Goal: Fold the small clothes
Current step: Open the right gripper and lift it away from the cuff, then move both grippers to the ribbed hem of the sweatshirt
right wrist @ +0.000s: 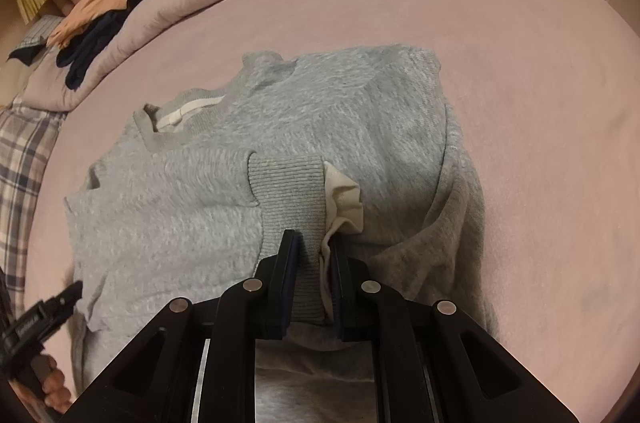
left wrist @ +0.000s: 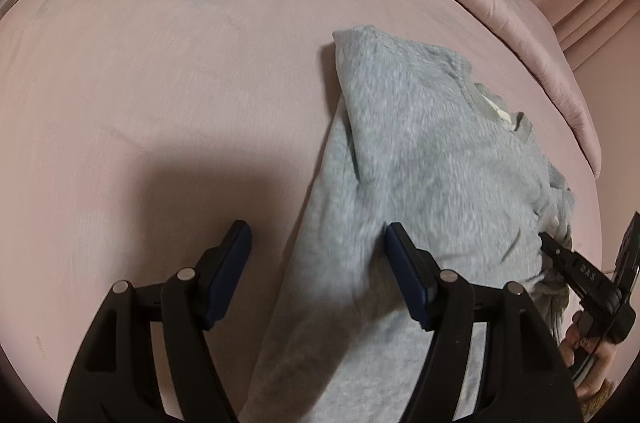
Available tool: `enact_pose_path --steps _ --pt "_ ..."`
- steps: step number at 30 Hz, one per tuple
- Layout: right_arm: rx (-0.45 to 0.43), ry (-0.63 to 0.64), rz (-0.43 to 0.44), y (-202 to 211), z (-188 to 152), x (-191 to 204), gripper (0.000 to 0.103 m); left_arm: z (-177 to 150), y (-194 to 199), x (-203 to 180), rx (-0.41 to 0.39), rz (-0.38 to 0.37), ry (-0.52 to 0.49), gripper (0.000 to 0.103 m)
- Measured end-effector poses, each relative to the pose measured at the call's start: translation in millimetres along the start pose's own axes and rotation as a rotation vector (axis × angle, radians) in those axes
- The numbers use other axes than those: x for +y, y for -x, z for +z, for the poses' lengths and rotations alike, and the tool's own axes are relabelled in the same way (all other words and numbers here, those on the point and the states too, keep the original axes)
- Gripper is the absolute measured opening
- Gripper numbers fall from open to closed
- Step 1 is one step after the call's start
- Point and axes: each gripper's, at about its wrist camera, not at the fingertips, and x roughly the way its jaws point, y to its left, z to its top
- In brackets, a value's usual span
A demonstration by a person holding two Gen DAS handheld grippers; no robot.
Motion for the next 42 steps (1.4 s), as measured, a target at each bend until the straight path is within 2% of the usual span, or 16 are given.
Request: enact_pose_path --steps 5,8,11,12,14,16,18,21,23,29,35,38,42 --pt "-0.004 0.017 -0.029 0 0 6 0.012 -14 12 4 0.001 -0.028 0.011 0.070" --pt "0.000 0.024 -0.052 1 0 8 0.018 -21 22 3 0.010 -0.069 0.021 0.070" --pt "-0.005 0.043 -0.095 5 0 11 0.037 -28 41 2 -0.020 -0.087 0.015 0.077" --pt "-0.009 0.050 -0.119 8 0 12 0.047 -31 50 2 -0.041 -0.086 0.011 0.078" --pt "-0.019 0.056 -0.122 14 -3 12 0.051 -34 65 2 -0.074 -0.093 0.011 0.085" --pt "-0.016 0.052 -0.091 24 -8 10 0.064 -38 75 3 -0.099 -0.102 0.001 0.093" --pt "-0.020 0.061 -0.068 35 -13 10 0.072 -48 87 5 -0.119 -0.087 -0.024 0.094" --pt "-0.047 0.098 -0.088 54 -21 10 0.084 -60 98 9 -0.127 -0.074 -0.038 0.094" --pt "-0.074 0.114 -0.095 66 -26 9 0.086 -68 106 12 -0.136 -0.078 -0.036 0.097" --pt "-0.144 0.123 -0.040 105 -35 11 0.094 -87 129 12 -0.174 -0.098 -0.053 0.102" --pt "-0.200 0.156 0.010 140 -55 14 0.095 -111 135 9 -0.155 -0.096 -0.080 0.102" --pt "-0.219 0.166 0.033 151 -65 15 0.101 -124 140 7 -0.148 -0.095 -0.096 0.102" --pt "-0.234 0.177 0.050 161 -79 15 0.102 -133 143 6 -0.134 -0.116 -0.086 0.102"
